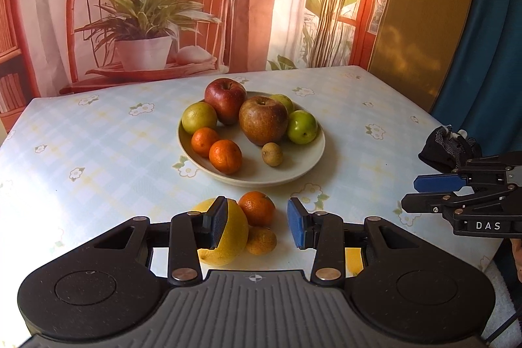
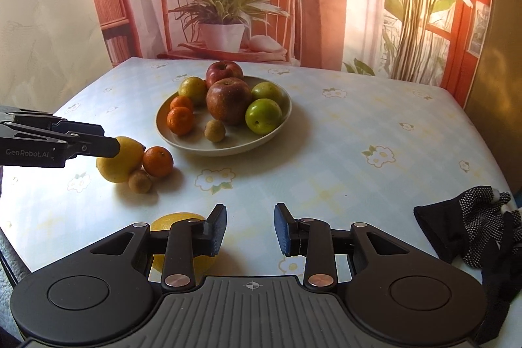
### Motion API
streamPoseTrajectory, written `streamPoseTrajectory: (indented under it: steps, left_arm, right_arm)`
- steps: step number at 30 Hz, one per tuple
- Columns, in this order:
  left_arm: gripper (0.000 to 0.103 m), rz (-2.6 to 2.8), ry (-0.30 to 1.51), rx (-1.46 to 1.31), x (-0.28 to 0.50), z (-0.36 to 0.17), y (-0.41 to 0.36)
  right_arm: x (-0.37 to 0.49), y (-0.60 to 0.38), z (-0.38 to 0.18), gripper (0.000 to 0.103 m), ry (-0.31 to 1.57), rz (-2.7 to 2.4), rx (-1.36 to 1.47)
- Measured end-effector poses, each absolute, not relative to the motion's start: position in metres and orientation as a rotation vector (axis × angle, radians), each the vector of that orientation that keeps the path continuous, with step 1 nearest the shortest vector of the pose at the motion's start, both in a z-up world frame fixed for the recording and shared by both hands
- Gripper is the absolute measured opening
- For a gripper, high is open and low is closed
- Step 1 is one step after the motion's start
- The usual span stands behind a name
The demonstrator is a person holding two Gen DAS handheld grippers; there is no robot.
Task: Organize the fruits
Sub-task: 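Withdraw both tools from the plate back to the fruit pile, then grasp a yellow grapefruit with the right tool while the left tool grasps a lemon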
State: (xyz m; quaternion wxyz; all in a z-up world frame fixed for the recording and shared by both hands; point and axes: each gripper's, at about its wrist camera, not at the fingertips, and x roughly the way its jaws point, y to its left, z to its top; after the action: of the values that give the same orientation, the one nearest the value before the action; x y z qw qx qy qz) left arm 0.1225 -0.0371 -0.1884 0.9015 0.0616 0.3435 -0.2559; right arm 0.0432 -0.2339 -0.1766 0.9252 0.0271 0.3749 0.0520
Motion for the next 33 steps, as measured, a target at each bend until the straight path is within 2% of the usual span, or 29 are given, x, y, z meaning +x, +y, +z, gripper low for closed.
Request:
streamPoseTrajectory:
  steps: [7, 12, 21, 29, 33]
  left_arm:
    - [0.042, -0.533, 0.718, 0.121, 0.117, -0.191, -0.035]
    - [0.042, -0.533, 0.728, 0.097, 0.115, -0.193, -0.034]
    - [0.042, -0.538, 0.731, 0.088, 0.113, -0.193, -0.033]
    - [0.042, -0.536, 0.744, 0.071, 0.116, -0.195, -0.031]
    - [0.042, -0.534, 0.747, 0.062, 0.117, -0.196, -0.029]
  right_arm:
    - [0.038, -0.217, -0.175, 0.031, 0.82, 0.181, -0.08]
    - [0.034, -0.204, -0.178, 0.048, 0.871, 0.227, -0.201]
    - [0.044, -0.172, -0.193, 0.061, 0.91, 0.317, -0.396]
    - [0.055, -0.141, -0.203, 0.063, 0.9, 0.383, -0.617]
    - [0.058, -0.133, -0.208, 0.054, 0.898, 0.417, -0.668]
